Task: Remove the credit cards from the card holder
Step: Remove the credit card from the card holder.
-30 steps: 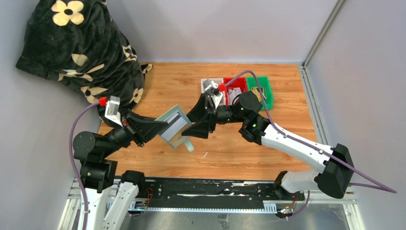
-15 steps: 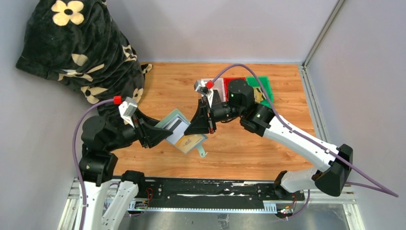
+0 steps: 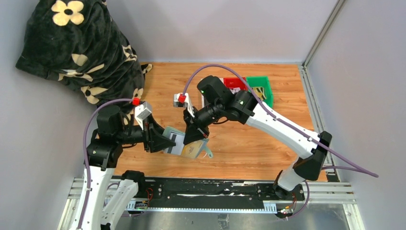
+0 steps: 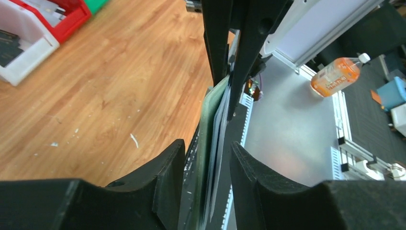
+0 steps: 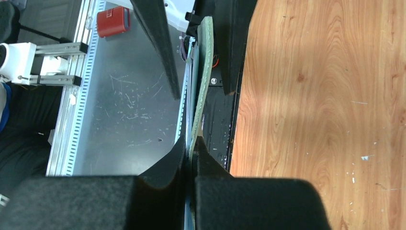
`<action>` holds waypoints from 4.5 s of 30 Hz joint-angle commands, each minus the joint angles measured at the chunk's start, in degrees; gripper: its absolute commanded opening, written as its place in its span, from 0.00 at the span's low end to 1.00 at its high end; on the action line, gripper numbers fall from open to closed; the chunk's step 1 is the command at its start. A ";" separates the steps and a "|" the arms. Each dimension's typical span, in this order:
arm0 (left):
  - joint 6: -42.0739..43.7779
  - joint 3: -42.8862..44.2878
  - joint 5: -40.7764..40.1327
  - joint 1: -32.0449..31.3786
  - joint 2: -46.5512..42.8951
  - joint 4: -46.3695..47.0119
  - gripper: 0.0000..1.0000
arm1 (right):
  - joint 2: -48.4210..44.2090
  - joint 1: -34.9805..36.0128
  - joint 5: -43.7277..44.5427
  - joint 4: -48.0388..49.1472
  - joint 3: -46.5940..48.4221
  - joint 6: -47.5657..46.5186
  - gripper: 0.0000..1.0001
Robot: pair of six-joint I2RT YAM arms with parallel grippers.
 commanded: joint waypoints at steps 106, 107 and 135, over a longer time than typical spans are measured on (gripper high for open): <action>-49.48 -4.10 -10.45 -0.03 -11.66 44.00 0.03 | -17.73 -6.45 3.41 68.86 -34.48 46.24 0.00; -49.50 -4.17 -10.67 -0.03 -11.73 44.00 0.02 | -17.53 -6.45 3.17 70.01 -34.44 46.91 0.00; -44.16 -4.19 -13.57 -0.03 -11.31 41.03 0.00 | -21.04 -11.67 1.00 72.49 -36.91 50.00 0.00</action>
